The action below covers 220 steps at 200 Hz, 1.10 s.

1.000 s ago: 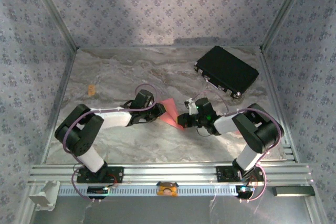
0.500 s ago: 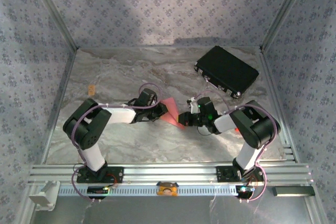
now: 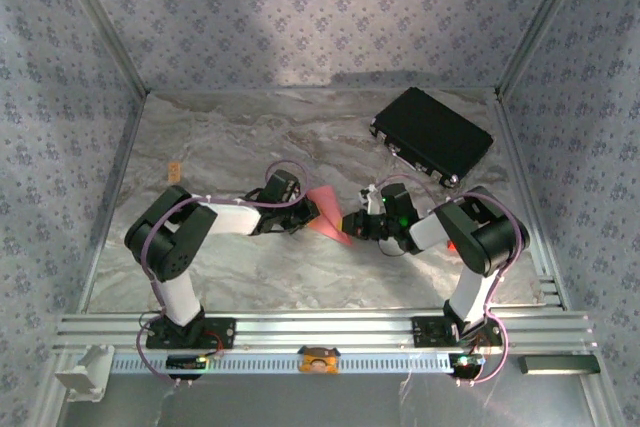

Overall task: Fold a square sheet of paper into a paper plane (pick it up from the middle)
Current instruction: Fourth fold the wing at the center of the table.

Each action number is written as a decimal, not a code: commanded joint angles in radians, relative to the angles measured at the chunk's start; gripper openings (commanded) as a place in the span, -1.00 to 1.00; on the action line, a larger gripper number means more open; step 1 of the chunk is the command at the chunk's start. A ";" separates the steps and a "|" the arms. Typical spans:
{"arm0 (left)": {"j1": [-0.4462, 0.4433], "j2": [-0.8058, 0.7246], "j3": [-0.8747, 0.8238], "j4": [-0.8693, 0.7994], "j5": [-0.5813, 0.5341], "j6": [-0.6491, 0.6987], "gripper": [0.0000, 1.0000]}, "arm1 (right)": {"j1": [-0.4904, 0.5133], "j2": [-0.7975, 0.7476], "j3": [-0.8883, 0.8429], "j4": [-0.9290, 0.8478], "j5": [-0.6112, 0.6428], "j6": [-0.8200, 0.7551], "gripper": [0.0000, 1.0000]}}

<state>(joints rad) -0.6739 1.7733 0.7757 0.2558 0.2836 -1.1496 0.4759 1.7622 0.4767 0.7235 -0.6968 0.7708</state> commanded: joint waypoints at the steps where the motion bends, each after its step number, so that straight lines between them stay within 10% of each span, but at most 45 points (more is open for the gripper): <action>1: 0.007 0.021 0.010 -0.042 -0.003 0.019 -0.73 | -0.013 0.013 0.006 0.016 -0.023 0.033 -1.00; 220: -0.001 0.049 0.079 0.167 0.134 0.055 -0.83 | -0.042 0.076 0.007 0.027 -0.066 0.120 -1.00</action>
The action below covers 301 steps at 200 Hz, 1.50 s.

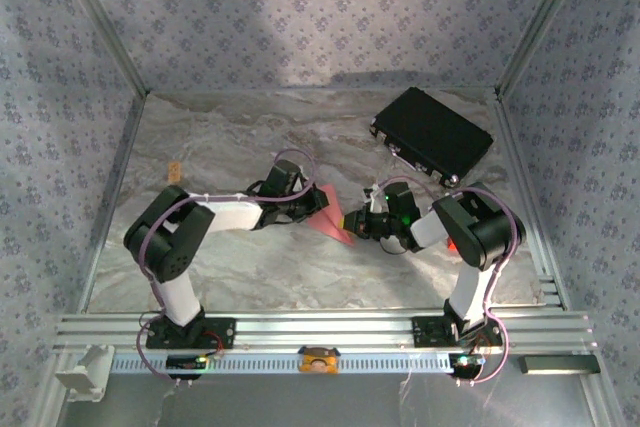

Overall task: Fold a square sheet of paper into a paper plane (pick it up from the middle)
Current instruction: Fourth fold the wing at the center of the table.

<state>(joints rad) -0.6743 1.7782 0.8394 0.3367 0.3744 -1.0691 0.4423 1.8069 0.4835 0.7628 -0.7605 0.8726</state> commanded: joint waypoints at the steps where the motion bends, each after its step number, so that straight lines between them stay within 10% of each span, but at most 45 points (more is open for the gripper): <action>1: -0.001 0.045 0.015 0.088 0.044 -0.026 -0.83 | -0.008 0.032 0.000 -0.013 -0.003 0.019 -1.00; 301: 0.010 0.154 0.105 -0.050 0.005 0.032 -0.83 | -0.021 0.025 0.011 -0.081 0.007 0.013 -1.00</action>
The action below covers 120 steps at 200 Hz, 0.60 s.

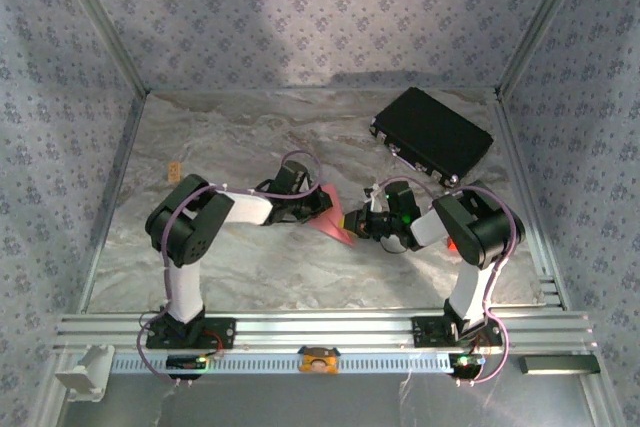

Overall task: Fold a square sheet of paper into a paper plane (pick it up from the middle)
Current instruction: Fourth fold the wing at the center of the table.

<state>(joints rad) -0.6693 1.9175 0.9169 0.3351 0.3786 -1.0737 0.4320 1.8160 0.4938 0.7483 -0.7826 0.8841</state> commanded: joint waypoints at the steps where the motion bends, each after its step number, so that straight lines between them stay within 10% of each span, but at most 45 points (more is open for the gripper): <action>1: 0.005 0.015 0.028 -0.048 0.001 0.036 -0.83 | -0.011 0.016 0.000 -0.067 0.029 0.002 -1.00; 120: 0.006 0.058 0.059 -0.113 0.037 0.058 -0.86 | -0.008 -0.077 0.001 -0.160 0.039 -0.026 -0.85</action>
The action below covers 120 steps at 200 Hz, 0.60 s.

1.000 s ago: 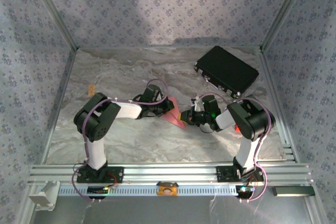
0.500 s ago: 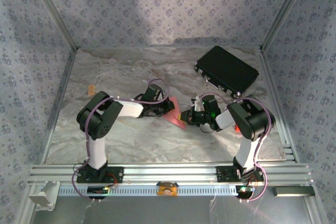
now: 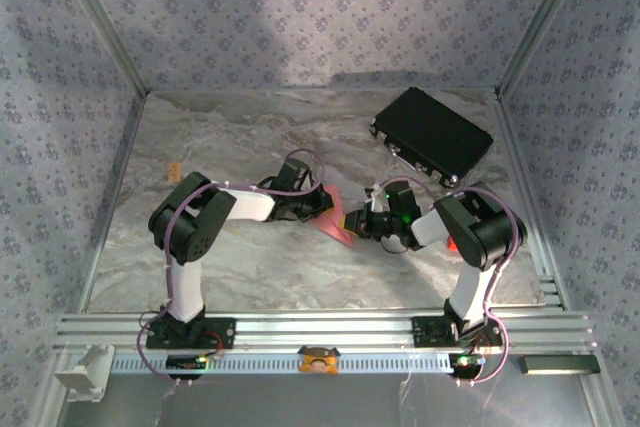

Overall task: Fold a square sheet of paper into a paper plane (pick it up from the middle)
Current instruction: Fourth fold the wing at the center of the table.

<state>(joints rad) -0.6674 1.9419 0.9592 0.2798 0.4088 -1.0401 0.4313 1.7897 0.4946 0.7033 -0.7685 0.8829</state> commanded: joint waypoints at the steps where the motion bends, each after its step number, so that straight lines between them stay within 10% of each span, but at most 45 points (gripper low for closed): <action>1: 0.004 0.034 0.016 -0.057 0.007 0.025 -0.86 | -0.007 -0.054 0.000 -0.119 0.024 -0.027 -0.85; 54: 0.005 0.037 0.017 -0.056 0.015 0.025 -0.86 | 0.012 -0.129 0.030 -0.328 0.063 -0.141 -0.56; 120: 0.003 0.035 0.015 -0.053 0.017 0.022 -0.86 | 0.017 -0.153 0.030 -0.430 0.063 -0.199 -0.71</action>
<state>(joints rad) -0.6674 1.9507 0.9672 0.2798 0.4313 -1.0363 0.4412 1.6581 0.5152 0.3828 -0.7193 0.7307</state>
